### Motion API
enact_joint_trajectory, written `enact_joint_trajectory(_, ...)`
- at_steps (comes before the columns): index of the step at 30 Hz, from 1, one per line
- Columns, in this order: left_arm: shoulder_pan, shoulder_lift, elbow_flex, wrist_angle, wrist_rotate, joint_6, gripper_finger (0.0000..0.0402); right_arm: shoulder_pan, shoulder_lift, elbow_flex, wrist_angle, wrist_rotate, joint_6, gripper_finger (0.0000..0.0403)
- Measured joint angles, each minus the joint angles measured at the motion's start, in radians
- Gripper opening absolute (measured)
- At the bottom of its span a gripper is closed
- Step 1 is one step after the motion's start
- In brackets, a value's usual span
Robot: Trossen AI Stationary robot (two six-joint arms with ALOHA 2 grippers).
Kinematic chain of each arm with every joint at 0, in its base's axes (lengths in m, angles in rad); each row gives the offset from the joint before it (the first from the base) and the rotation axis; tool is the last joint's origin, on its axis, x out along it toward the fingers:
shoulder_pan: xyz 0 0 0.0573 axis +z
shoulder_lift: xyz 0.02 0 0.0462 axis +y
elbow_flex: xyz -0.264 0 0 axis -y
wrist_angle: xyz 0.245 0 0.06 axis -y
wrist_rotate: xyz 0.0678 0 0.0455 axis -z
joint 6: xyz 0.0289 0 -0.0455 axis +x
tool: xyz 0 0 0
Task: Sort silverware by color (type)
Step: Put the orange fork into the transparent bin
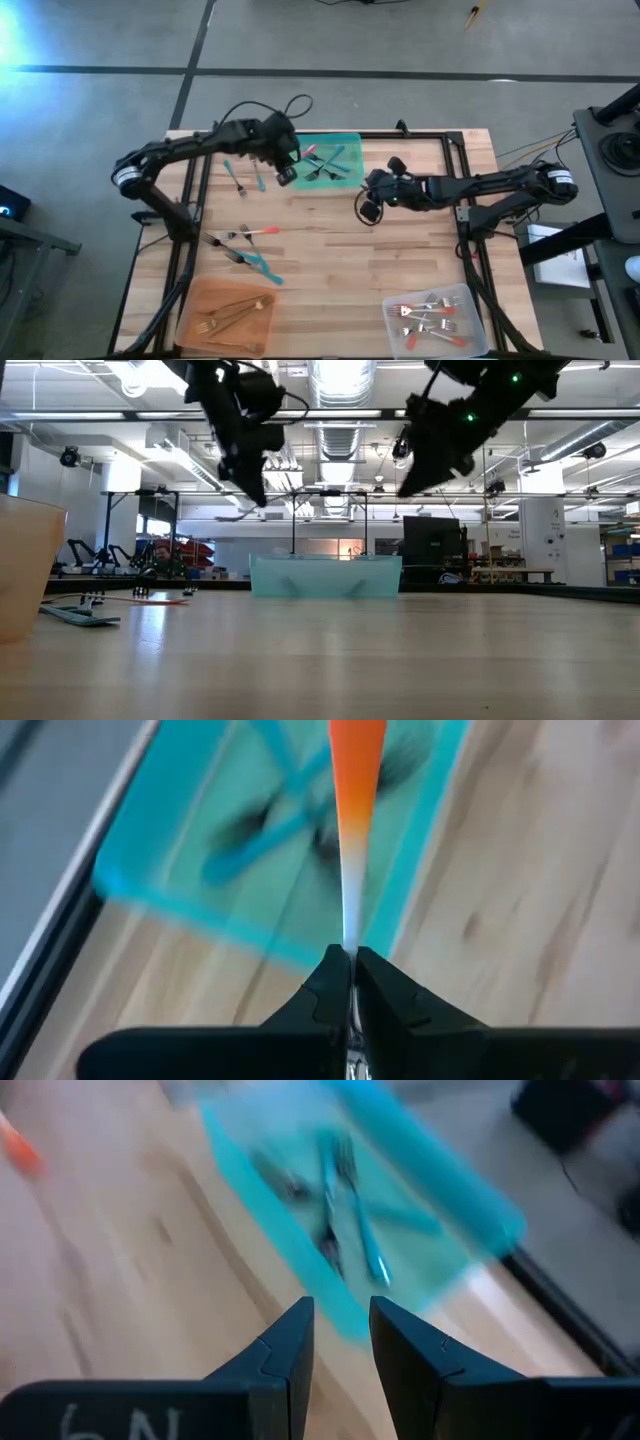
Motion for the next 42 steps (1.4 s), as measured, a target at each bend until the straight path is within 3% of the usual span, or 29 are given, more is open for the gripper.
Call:
enact_joint_trajectory(8, -0.064, -0.106, -0.286, 0.696, 0.003, -0.182, 0.0000, 0.054, 0.015, -0.083, 0.575, -0.004, -0.110, 0.0091)
enact_joint_trajectory(13, -0.136, -0.100, -0.460, 1.075, -0.176, -0.298, 0.0000, 0.058, 0.066, -0.120, 0.843, 0.009, -0.109, 0.0091)
enact_joint_trajectory(21, -0.223, -0.065, -0.507, 1.167, -0.409, -0.348, 0.0000, 0.051, 0.181, -0.074, 0.922, 0.130, -0.065, 0.0091)
enact_joint_trajectory(31, -0.309, 0.032, -0.482, 1.283, -0.443, -0.340, 0.0000, 0.039, 0.324, 0.036, 0.922, 0.197, -0.072, 0.0091)
enact_joint_trajectory(36, -0.342, 0.056, -0.482, 1.291, -0.543, -0.340, 0.0000, 0.033, 0.335, 0.062, 0.915, 0.219, -0.107, 0.0091)
enact_joint_trajectory(42, -0.385, 0.061, -0.482, 1.363, -0.556, -0.284, 0.0000, 0.025, 0.329, 0.064, 0.915, 0.218, -0.114, 0.0091)
